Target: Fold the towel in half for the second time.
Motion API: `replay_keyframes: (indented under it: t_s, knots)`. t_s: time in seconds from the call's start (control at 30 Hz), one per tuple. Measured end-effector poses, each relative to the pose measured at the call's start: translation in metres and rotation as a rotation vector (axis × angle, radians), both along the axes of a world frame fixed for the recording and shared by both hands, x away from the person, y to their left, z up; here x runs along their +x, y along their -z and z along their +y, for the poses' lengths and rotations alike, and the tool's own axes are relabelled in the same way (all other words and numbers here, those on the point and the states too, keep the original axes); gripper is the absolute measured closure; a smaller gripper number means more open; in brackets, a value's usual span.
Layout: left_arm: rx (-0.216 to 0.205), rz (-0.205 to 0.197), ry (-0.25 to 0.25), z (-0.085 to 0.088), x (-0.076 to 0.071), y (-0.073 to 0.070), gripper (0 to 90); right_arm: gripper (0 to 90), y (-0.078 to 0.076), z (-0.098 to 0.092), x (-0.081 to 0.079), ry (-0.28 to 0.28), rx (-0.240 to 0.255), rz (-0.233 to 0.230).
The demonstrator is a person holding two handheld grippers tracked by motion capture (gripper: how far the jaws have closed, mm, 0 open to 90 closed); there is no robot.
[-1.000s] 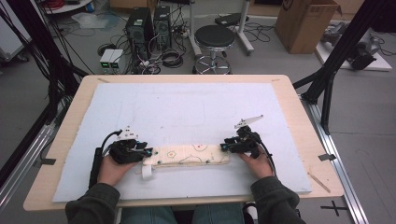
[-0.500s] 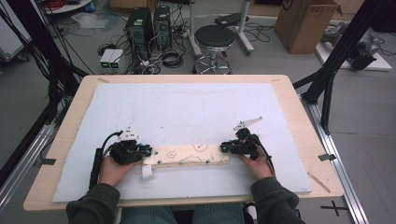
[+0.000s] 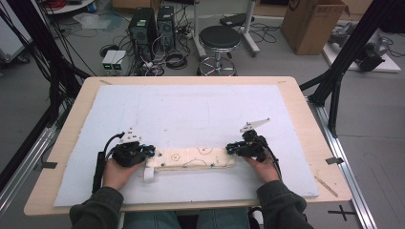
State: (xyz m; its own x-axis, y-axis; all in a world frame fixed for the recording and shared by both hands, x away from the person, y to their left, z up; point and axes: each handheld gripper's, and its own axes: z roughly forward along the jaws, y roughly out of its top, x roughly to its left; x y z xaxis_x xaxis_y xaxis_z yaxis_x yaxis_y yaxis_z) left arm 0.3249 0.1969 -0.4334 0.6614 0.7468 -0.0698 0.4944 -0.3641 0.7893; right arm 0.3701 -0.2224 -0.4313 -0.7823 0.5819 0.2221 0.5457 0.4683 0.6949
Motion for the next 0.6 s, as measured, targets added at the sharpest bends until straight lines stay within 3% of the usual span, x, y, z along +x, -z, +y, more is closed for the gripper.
replay_keyframes:
  t_s: [0.23,0.33,0.4,0.6]
  knots:
    - [-0.007,-0.025,-0.022,-0.005,0.013,-0.008,82.7,80.5,-0.013,0.002,0.007,-0.004,-0.016,-0.032]
    - [0.014,-0.026,-0.028,-0.008,0.021,-0.012,82.7,80.6,-0.016,0.001,0.014,0.008,-0.021,-0.035]
    - [-0.013,-0.035,-0.041,-0.007,0.026,-0.015,82.7,80.6,-0.019,0.001,0.019,0.020,-0.033,-0.043]
    - [-0.027,-0.034,-0.084,-0.005,0.044,-0.019,82.8,80.6,-0.026,0.003,0.039,0.055,-0.041,-0.050]
